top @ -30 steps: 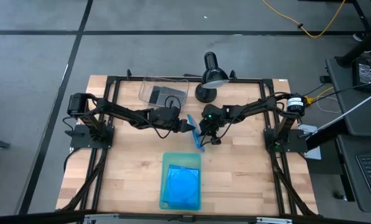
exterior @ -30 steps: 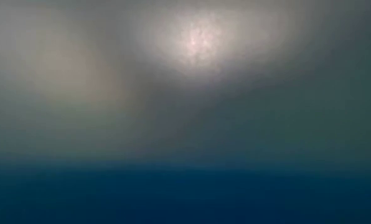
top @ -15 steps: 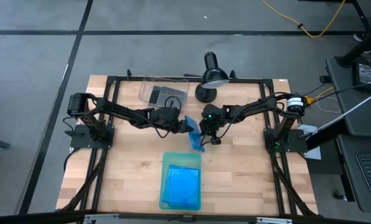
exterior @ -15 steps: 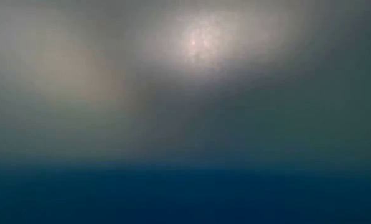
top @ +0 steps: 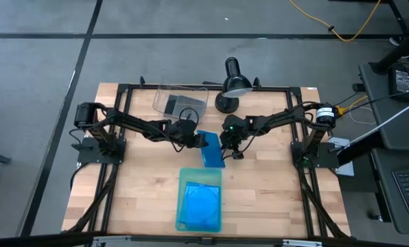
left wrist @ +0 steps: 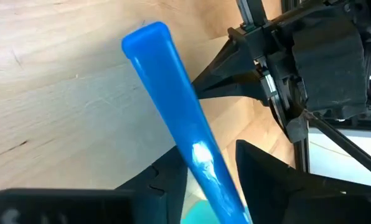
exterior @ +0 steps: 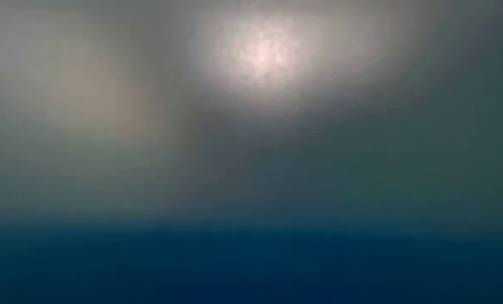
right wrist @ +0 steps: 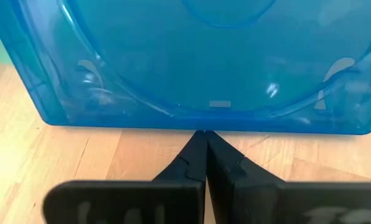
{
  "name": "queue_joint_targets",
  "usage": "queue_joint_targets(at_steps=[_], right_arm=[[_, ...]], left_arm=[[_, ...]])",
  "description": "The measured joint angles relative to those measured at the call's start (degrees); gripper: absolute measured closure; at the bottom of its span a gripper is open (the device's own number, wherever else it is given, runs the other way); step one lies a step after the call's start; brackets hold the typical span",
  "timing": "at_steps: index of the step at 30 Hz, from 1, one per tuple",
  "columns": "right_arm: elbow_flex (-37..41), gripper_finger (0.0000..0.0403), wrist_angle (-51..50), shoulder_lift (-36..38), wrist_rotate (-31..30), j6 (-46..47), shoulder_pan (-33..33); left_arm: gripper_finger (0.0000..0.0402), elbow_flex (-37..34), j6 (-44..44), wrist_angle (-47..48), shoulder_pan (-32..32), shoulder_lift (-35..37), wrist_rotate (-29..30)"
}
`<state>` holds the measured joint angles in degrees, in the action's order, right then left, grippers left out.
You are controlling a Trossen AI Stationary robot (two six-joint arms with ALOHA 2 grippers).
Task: Pick & place jewel cases by type
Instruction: Put the blue CD case into the green bin
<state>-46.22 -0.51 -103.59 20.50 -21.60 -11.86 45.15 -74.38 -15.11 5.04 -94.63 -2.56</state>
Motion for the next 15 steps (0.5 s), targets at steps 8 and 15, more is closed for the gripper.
queue_joint_targets(at_steps=[8,15], right_arm=[[0.0,0.0397,-0.02,0.0,0.19,-0.35,0.0],[0.0,0.0397,-0.04,0.01,0.31,-0.35,0.0]], left_arm=[[0.0315,0.0,0.8,1.33,0.0,0.0,0.3],[0.0341,0.02,2.82,4.25,0.0,0.09,0.61]])
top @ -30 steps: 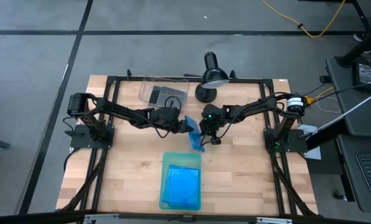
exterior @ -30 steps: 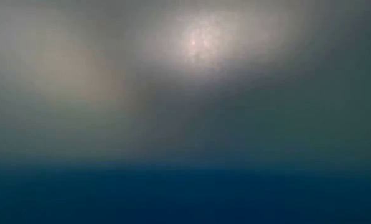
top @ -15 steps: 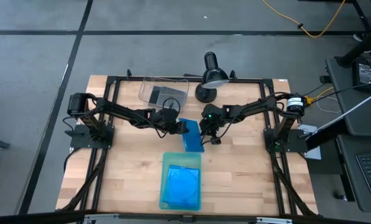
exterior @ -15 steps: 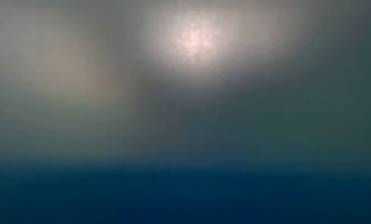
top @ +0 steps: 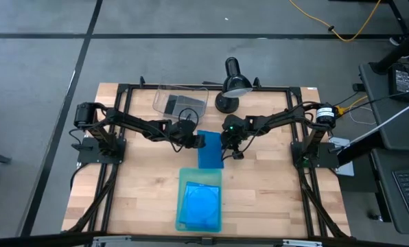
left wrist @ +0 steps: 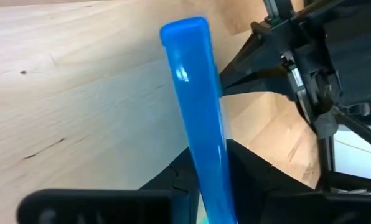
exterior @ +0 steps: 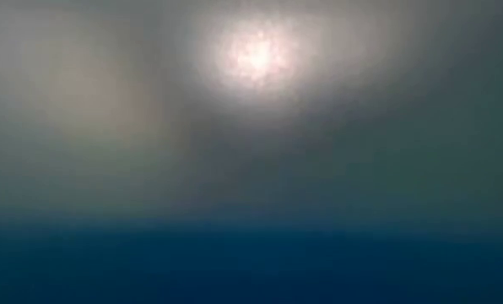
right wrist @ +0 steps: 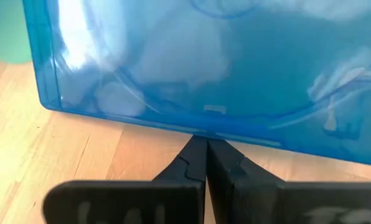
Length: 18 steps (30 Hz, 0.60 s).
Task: Pick & place jewel cases by type
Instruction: Put the blue CD case into the green bin
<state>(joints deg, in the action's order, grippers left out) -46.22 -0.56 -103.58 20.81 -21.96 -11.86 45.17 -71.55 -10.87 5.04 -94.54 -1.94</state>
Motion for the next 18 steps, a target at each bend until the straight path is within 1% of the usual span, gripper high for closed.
queue_joint_targets(at_steps=[6,10,16,18], right_arm=[[0.06,0.0397,-1.89,1.16,0.09,-0.37,0.06],[0.31,0.0397,-5.16,3.88,0.25,-1.18,0.09],[1.09,0.0397,-9.12,9.93,-0.67,-3.82,0.01],[2.29,0.0397,-9.22,12.6,-0.69,-3.8,-0.31]], left_arm=[[0.0369,0.09,0.14,-0.29,-0.06,0.09,-0.3],[0.0379,0.11,1.73,-0.89,-0.91,1.37,0.04],[0.0377,0.02,4.45,0.26,-1.77,6.71,1.52],[0.0377,0.02,5.29,1.3,-2.58,9.04,3.44]])
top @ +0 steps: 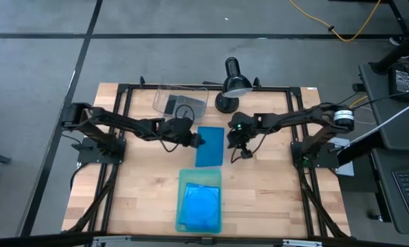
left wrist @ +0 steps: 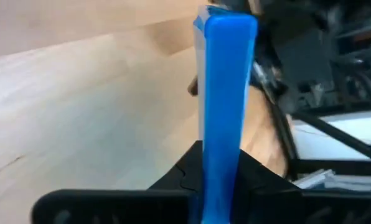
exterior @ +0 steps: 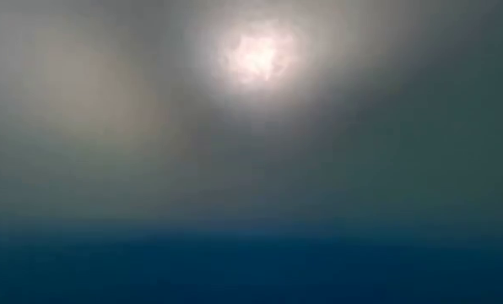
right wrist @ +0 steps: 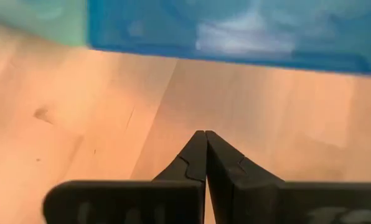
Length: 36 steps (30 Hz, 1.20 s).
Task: Pick & place jewel cases by type
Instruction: Put the blue CD case into the green bin
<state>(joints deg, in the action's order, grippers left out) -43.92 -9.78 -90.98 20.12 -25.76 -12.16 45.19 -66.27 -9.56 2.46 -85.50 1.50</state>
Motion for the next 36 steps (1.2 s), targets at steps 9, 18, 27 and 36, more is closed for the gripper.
queue_joint_targets(at_steps=[9,18,27,36], right_arm=[[2.14,0.0397,-2.87,11.67,-2.74,3.08,-1.29],[2.12,0.0397,-2.47,18.24,-2.03,18.85,-1.29],[2.12,0.0397,-1.78,19.6,-2.05,28.28,2.22],[2.1,0.0397,-0.76,19.41,-4.02,29.8,5.57]], left_arm=[[0.0378,-0.09,14.43,1.94,-4.2,12.14,4.86],[0.0378,-0.07,38.96,2.19,-9.56,23.55,10.02],[0.0379,2.33,59.34,5.09,-15.68,26.77,18.11],[0.0379,17.6,75.73,17.5,-20.79,21.72,34.08]])
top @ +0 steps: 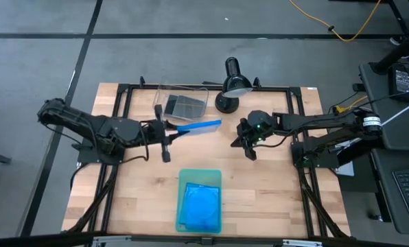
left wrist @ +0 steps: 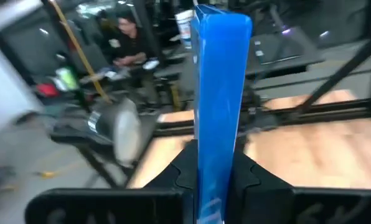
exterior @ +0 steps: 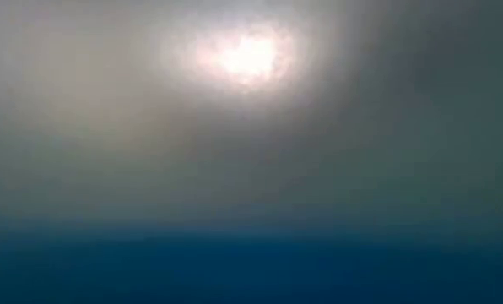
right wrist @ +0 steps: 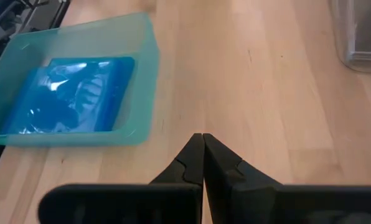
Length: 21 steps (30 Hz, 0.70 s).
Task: Pick & place jewel cases by type
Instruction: Put the blue CD case into the green bin
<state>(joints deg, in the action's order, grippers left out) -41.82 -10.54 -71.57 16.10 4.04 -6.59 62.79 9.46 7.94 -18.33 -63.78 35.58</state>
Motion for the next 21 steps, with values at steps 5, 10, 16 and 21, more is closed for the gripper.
queue_joint_targets(at_steps=[5,10,16,21], right_arm=[[0.0,0.0397,0.06,0.0,0.02,-0.22,0.07],[0.0,0.0397,0.04,0.0,0.02,-0.66,0.07],[-0.01,0.0397,-0.14,0.0,0.02,-0.93,0.07],[-0.02,0.0397,-0.14,0.0,0.02,-0.57,0.04]], left_arm=[[0.0379,6.98,8.39,3.8,-1.74,-4.57,9.27],[0.0377,10.0,16.53,4.76,-3.75,-9.31,19.39],[0.0378,14.35,27.67,4.06,-7.07,-16.02,32.94],[0.0378,19.69,42.06,3.89,-9.35,-22.35,43.56]])
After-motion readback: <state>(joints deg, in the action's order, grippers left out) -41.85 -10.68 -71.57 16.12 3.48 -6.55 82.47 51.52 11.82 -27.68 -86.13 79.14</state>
